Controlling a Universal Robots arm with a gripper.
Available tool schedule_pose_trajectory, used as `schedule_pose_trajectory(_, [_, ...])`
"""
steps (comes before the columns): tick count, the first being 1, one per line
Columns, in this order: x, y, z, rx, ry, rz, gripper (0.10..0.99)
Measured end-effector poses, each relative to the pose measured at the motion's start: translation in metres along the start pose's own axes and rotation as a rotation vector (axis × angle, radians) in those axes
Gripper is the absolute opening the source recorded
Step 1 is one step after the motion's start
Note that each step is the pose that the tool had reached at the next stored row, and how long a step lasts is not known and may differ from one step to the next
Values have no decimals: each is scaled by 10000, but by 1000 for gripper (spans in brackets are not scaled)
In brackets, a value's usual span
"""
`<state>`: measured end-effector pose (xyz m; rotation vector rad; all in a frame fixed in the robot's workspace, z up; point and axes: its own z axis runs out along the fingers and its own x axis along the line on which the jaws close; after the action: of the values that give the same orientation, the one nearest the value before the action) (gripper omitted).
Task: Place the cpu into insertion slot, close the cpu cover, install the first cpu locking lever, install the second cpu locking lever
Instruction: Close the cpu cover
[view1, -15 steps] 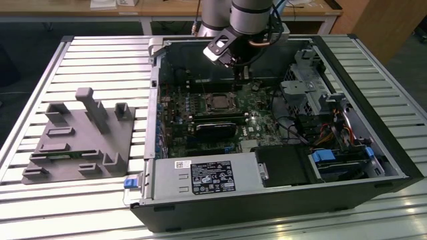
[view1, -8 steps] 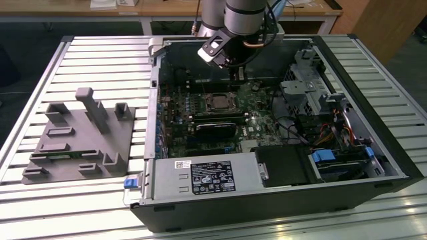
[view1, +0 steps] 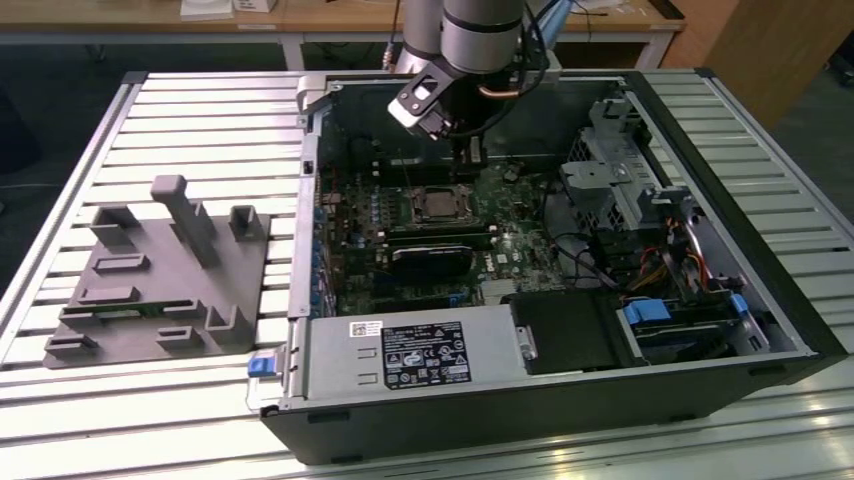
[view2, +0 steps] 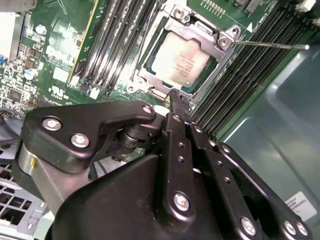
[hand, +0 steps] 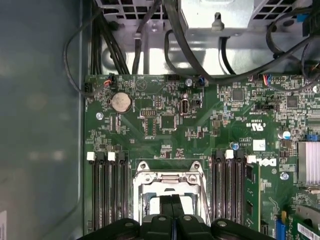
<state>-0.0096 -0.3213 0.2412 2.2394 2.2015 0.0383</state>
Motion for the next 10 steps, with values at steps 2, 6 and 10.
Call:
schedule_pose_trajectory(2, [-2, -9, 19, 0, 2, 0, 106])
schedule_pose_trajectory(6, [-4, -33, 55, 0, 5, 0, 106])
schedule_pose_trajectory(10, [-6, -65, 87, -1, 7, 0, 106])
